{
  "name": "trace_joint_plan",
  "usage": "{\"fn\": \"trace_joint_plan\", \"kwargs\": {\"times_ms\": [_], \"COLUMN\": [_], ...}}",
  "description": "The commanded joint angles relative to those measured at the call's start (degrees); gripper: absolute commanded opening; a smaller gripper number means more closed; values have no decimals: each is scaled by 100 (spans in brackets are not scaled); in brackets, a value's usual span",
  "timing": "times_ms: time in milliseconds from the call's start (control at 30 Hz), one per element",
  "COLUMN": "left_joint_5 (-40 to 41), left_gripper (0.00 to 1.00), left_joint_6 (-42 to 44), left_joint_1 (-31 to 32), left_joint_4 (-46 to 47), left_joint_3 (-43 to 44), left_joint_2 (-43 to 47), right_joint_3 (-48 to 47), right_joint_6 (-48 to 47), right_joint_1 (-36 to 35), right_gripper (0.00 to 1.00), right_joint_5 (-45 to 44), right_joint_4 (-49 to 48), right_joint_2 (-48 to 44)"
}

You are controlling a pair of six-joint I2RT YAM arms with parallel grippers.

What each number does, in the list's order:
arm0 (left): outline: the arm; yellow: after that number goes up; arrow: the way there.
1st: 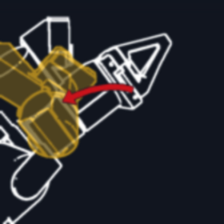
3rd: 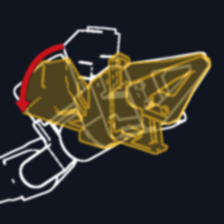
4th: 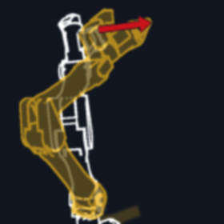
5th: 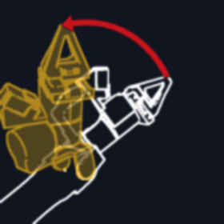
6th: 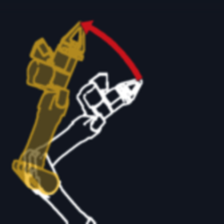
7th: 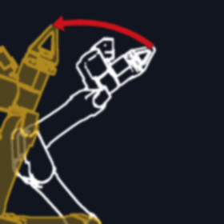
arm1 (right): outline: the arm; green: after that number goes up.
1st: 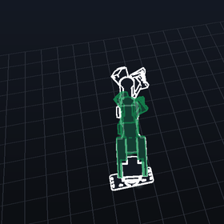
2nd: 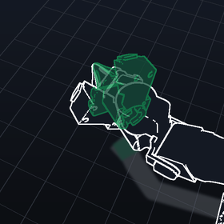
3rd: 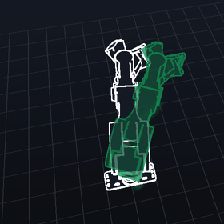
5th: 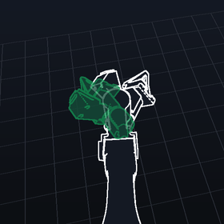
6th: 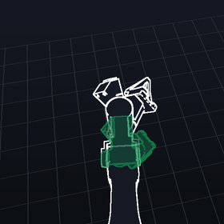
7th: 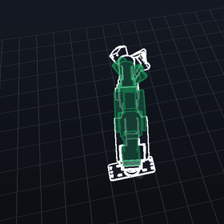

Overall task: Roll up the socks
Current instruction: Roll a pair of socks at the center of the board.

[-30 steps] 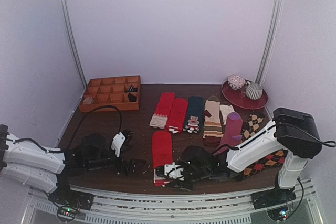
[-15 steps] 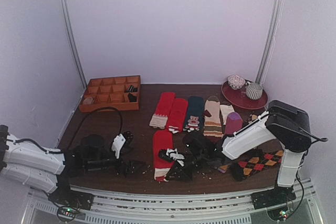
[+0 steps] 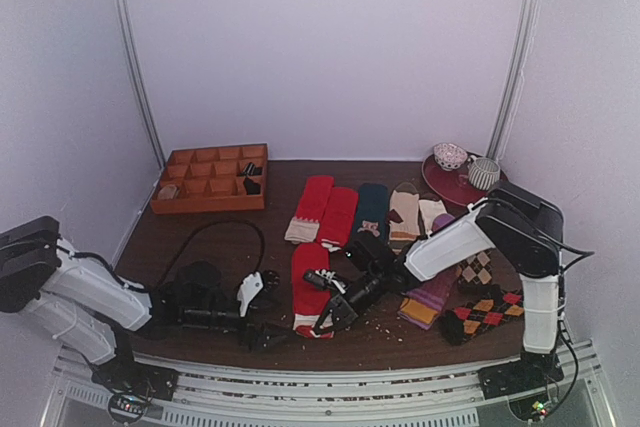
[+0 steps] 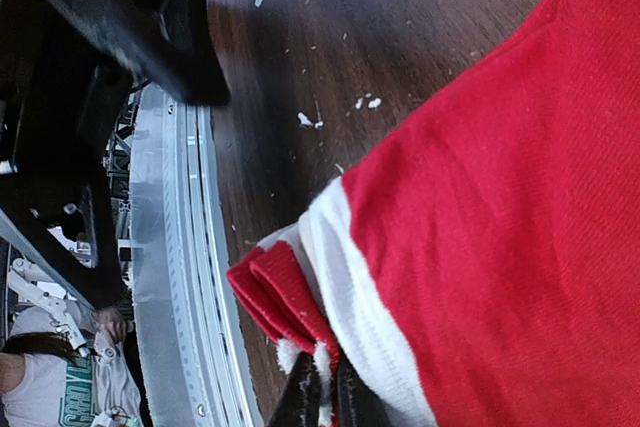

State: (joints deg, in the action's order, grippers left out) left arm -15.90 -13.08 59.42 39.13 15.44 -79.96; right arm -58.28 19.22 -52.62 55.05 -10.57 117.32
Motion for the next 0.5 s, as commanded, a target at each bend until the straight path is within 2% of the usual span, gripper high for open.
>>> {"fn": "trace_joint_plan", "kwargs": {"times_ms": [0, 133, 300, 467], "left_joint_5": [-545, -454, -390, -160], "left_gripper": [81, 84, 81, 67], "left_joint_6": [231, 344, 473, 713], "left_joint_1": [127, 162, 228, 448], "left_joint_4": [444, 413, 306, 281], "left_joint_3": [422, 523, 711, 830], "left_joint_2": [-699, -1008, -1233, -1363], "right_joint_3": [57, -2, -7, -43], "right_joint_6": [89, -77, -75, -137], "right_joint_1": [98, 161, 163, 169], "right_gripper": [3, 3, 3, 3], "right_joint_5": [-322, -466, -424, -410], "right_joint_4": [1144, 1406, 1404, 1466], "right_joint_2": [295, 242, 276, 327]}}
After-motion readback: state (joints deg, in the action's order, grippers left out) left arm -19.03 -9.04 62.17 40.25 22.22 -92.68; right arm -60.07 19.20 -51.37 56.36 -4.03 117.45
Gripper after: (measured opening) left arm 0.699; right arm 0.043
